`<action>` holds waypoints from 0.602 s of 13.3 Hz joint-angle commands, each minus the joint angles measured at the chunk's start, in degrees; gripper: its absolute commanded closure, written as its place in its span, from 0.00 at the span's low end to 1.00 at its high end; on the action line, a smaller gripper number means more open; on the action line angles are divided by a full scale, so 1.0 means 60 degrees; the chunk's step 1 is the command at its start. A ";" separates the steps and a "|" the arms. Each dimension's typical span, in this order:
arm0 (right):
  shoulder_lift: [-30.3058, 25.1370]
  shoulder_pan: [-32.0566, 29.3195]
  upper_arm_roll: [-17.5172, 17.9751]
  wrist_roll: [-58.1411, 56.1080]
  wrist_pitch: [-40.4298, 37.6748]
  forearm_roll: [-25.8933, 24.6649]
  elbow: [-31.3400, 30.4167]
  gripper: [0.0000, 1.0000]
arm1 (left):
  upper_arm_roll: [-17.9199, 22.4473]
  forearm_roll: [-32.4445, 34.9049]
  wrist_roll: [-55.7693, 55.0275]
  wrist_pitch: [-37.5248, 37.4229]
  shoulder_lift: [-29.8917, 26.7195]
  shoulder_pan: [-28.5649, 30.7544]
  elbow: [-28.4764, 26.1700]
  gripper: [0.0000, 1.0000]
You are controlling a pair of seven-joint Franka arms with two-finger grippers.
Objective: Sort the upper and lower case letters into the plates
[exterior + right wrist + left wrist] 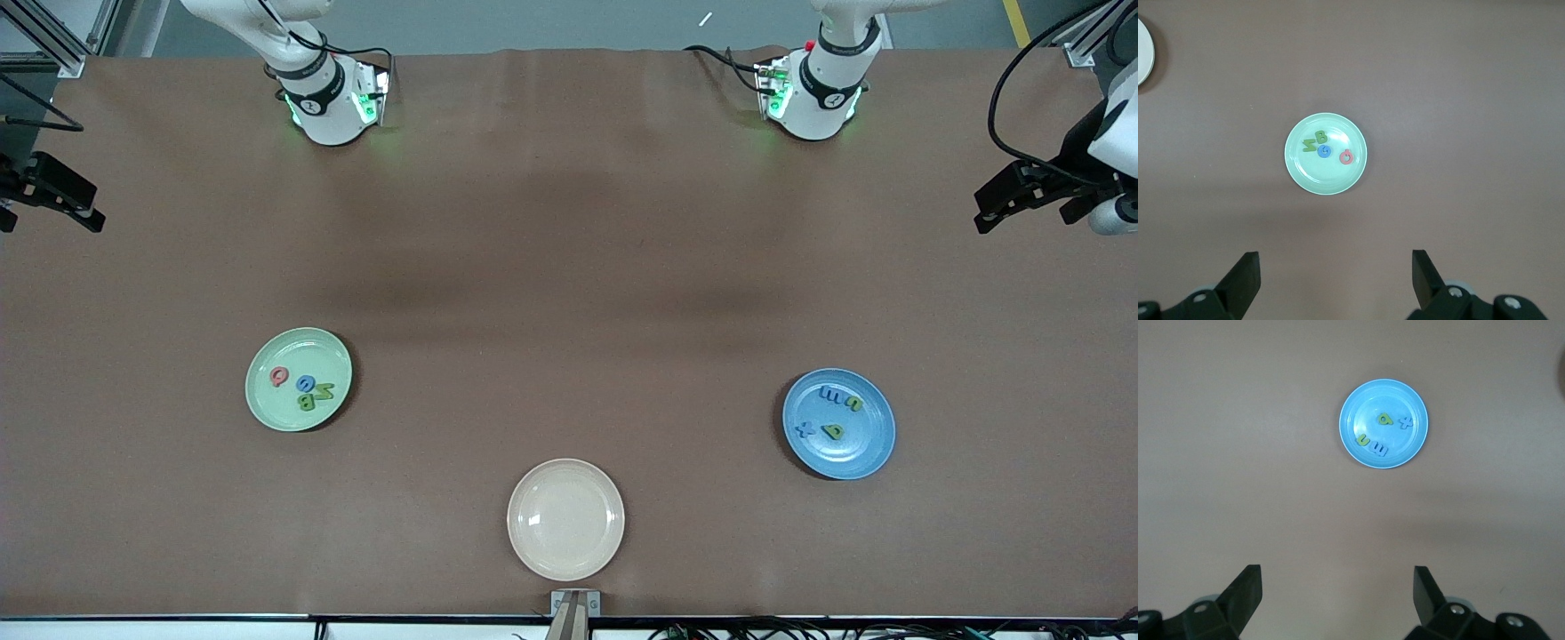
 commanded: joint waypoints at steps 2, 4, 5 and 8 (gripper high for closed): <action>-0.0078 -0.0023 -0.0005 -0.0039 -0.0095 -0.0004 0.0143 0.00 | 0.0100 -0.0132 0.0021 0.0103 -0.0114 -0.0054 -0.0085 0.00; -0.0078 -0.0038 -0.0005 0.0005 -0.0095 0.0039 0.0143 0.00 | 0.0100 -0.0147 0.0065 0.0103 -0.0114 -0.0039 -0.0099 0.00; -0.0078 -0.0038 -0.0005 0.0005 -0.0110 0.0040 0.0143 0.00 | 0.0100 -0.0147 0.0065 0.0103 -0.0114 -0.0054 -0.0085 0.00; -0.0064 -0.0168 -0.0020 0.0078 -0.0168 0.0463 0.0085 0.00 | 0.0086 -0.0147 0.0050 0.0088 -0.0143 -0.0054 -0.0114 0.00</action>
